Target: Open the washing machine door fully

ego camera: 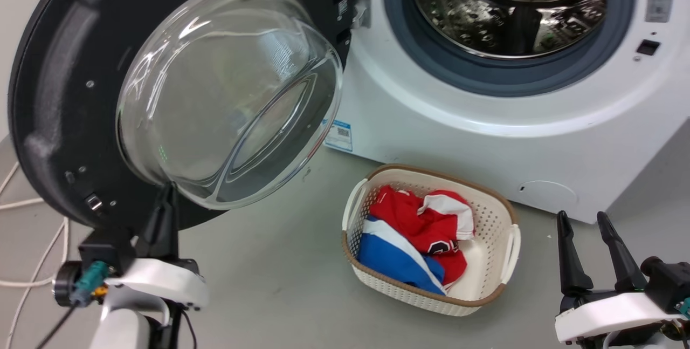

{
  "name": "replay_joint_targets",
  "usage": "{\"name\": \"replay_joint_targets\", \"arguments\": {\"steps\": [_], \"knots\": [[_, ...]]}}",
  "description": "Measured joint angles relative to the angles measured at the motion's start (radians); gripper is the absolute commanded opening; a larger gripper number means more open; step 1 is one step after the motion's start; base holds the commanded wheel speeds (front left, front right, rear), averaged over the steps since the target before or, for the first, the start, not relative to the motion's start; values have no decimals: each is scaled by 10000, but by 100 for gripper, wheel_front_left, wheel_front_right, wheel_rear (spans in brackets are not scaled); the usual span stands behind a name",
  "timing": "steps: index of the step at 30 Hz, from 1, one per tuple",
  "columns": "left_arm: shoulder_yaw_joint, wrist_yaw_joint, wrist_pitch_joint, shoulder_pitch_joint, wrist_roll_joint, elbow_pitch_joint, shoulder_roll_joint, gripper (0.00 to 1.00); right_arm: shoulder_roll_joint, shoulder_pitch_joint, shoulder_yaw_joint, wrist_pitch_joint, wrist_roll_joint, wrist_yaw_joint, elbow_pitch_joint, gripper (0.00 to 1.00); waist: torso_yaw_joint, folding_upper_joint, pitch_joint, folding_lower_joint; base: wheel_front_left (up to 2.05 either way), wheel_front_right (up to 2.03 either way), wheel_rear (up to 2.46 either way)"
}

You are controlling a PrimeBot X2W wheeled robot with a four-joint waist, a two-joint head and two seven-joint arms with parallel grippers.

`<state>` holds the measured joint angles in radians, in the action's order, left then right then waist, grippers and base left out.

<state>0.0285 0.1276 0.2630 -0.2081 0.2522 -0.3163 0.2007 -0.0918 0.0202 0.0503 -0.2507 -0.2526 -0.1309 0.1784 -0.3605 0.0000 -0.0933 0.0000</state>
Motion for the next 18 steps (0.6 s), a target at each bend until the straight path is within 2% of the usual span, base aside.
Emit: {"name": "replay_joint_targets", "arguments": {"steps": [11, 18], "knots": [[-616, -2, 0, 1250, -410, 840, -759, 0, 184, -97, -115, -102, -102, 0, 36, 100, 1324, 0, 634, 0, 0, 0, 0], [-372, -33, 0, 1735, -583, 1114, -1018, 0, 242, -211, -176, -119, 19, 0, -148, 100, 2300, 0, 754, 0, 0, 0, 0]]}}
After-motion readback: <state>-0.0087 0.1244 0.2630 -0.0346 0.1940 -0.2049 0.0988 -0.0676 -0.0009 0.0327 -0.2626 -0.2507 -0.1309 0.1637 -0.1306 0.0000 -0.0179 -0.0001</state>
